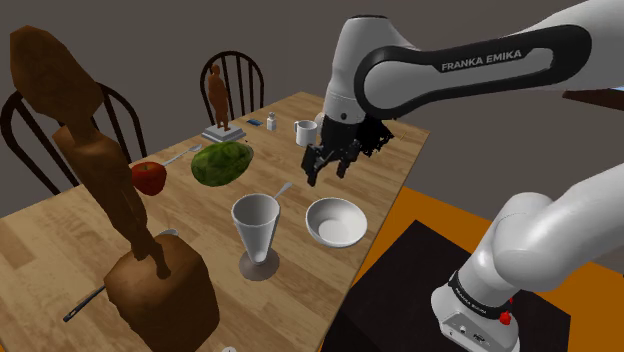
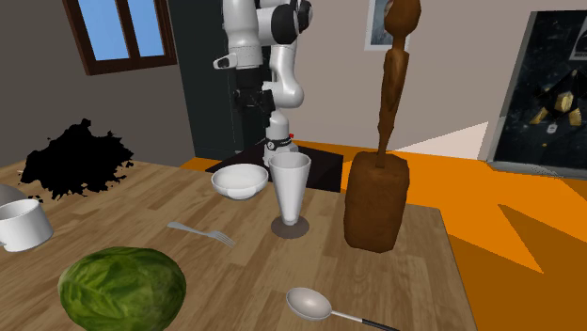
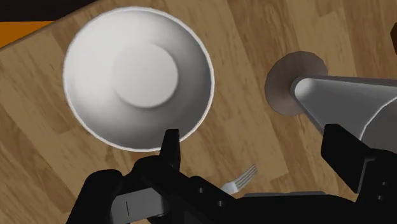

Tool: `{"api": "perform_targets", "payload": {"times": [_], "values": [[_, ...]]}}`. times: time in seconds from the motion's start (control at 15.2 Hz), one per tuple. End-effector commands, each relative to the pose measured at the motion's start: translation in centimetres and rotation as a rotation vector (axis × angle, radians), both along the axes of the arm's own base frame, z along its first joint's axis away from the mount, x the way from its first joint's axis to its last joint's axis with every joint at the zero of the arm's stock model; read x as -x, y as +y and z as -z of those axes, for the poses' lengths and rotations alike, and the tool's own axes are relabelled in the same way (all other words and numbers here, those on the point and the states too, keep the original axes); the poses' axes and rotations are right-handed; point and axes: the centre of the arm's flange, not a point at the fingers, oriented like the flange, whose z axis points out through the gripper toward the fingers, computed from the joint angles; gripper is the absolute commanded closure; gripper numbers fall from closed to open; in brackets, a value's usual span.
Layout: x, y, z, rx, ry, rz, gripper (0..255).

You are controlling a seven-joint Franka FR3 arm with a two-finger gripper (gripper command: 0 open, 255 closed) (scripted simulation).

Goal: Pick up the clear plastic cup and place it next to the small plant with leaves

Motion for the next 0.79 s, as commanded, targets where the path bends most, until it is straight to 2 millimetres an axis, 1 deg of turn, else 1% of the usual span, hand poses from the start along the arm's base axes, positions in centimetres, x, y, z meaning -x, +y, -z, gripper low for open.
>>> {"api": "perform_targets", "payload": {"times": [0.0, 0.46, 0.53, 0.73], "values": [[-1.0, 2.0, 0.8, -0.017, -0.008, 0.006, 0], [-5.1, 9.0, 3.0, -0.071, -0.034, 0.024, 0], [-5.2, 9.2, 3.1, -0.073, -0.035, 0.025, 0], [-5.3, 9.5, 4.6, -0.073, -0.035, 0.025, 0]]}}
